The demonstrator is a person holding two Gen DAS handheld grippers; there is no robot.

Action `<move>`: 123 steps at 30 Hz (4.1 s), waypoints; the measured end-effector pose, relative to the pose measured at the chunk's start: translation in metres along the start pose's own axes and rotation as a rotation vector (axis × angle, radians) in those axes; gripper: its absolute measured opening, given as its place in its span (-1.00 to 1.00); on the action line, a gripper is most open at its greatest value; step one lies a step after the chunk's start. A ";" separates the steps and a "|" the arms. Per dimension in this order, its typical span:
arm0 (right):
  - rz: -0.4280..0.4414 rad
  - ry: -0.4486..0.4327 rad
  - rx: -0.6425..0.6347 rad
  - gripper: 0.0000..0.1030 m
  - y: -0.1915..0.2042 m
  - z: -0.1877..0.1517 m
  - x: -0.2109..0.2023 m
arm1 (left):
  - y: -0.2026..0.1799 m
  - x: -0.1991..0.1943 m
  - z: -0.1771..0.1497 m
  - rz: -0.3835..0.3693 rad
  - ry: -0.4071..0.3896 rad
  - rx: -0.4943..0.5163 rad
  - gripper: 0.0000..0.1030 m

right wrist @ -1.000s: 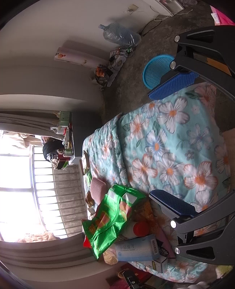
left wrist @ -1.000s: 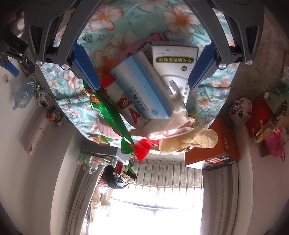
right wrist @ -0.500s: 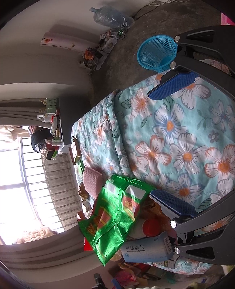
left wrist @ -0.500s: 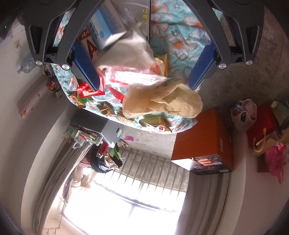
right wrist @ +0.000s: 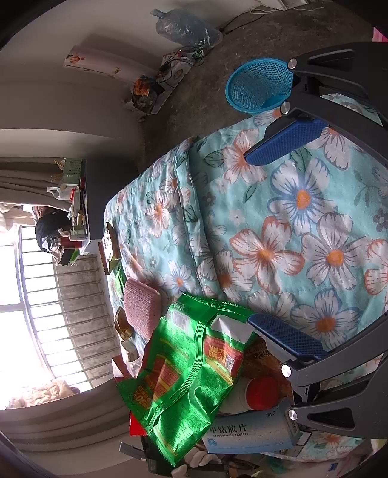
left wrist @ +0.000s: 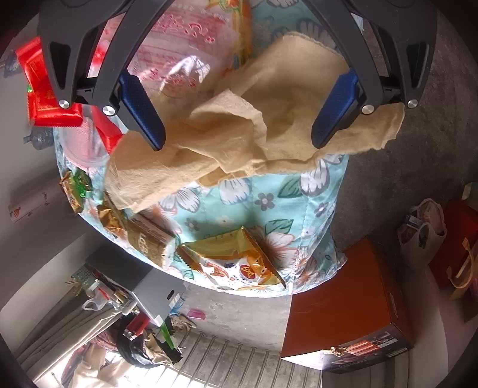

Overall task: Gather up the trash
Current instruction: 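Reach the left tool to the crumpled tan paper towel and close on it, then grasp the pink sponge with the right tool while the left tool holds the paper towel, then carry both items over the blue wastebasket and open both tools to drop them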

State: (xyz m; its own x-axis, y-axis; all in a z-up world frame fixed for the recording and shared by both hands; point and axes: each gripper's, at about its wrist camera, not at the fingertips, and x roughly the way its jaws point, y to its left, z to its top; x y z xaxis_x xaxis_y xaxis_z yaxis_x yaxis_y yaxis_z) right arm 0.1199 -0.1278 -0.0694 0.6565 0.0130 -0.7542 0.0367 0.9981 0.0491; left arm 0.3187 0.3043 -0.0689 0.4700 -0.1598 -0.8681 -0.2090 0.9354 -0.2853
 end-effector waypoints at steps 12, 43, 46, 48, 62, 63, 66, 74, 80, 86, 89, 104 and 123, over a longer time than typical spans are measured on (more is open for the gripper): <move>-0.010 0.016 -0.022 0.88 0.009 0.000 0.003 | 0.018 0.021 0.003 0.059 0.028 -0.021 -0.43; 0.605 0.413 0.425 0.23 0.013 0.155 0.204 | -0.016 -0.148 -0.061 -0.238 -0.388 0.076 -0.95; 0.617 0.468 0.435 0.05 0.021 0.153 0.224 | -0.012 -0.145 -0.062 -0.243 -0.381 0.073 -0.95; 0.628 0.481 0.435 -0.11 0.027 0.153 0.229 | -0.010 -0.143 -0.062 -0.246 -0.378 0.069 -0.95; 0.679 0.323 0.511 -0.42 -0.012 0.162 0.180 | -0.016 -0.160 -0.069 -0.245 -0.422 0.066 -0.95; 0.685 0.306 0.522 -0.42 -0.019 0.162 0.172 | -0.018 -0.165 -0.071 -0.248 -0.430 0.070 -0.95; 0.707 0.260 0.563 -0.42 -0.042 0.156 0.147 | -0.031 -0.179 -0.078 -0.267 -0.444 0.094 -0.95; 0.718 0.135 0.694 -0.42 -0.128 0.096 0.071 | -0.104 -0.197 -0.099 -0.396 -0.405 0.212 -0.95; 0.667 0.029 0.829 -0.42 -0.210 0.028 0.026 | -0.203 -0.188 -0.118 -0.486 -0.299 0.371 -0.95; 0.596 -0.083 1.008 -0.41 -0.284 -0.042 -0.004 | -0.318 -0.160 -0.145 -0.543 -0.146 0.536 -0.95; 0.538 -0.128 1.072 -0.41 -0.316 -0.072 -0.015 | -0.376 -0.139 -0.160 -0.564 -0.053 0.597 -0.95; 0.034 -0.184 1.235 -0.41 -0.428 -0.166 -0.019 | -0.626 0.053 -0.298 -0.537 0.391 0.722 -0.94; -0.058 0.054 1.329 -0.03 -0.510 -0.194 0.131 | -0.733 0.236 -0.385 -0.380 0.515 0.731 -0.06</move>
State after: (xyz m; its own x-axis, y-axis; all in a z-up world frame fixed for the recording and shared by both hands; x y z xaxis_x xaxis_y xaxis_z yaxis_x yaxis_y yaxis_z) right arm 0.0414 -0.6234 -0.3202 0.5996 0.0062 -0.8003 0.7865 0.1805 0.5907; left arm 0.2527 -0.5404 -0.2210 -0.0732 -0.4473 -0.8914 0.5449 0.7306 -0.4114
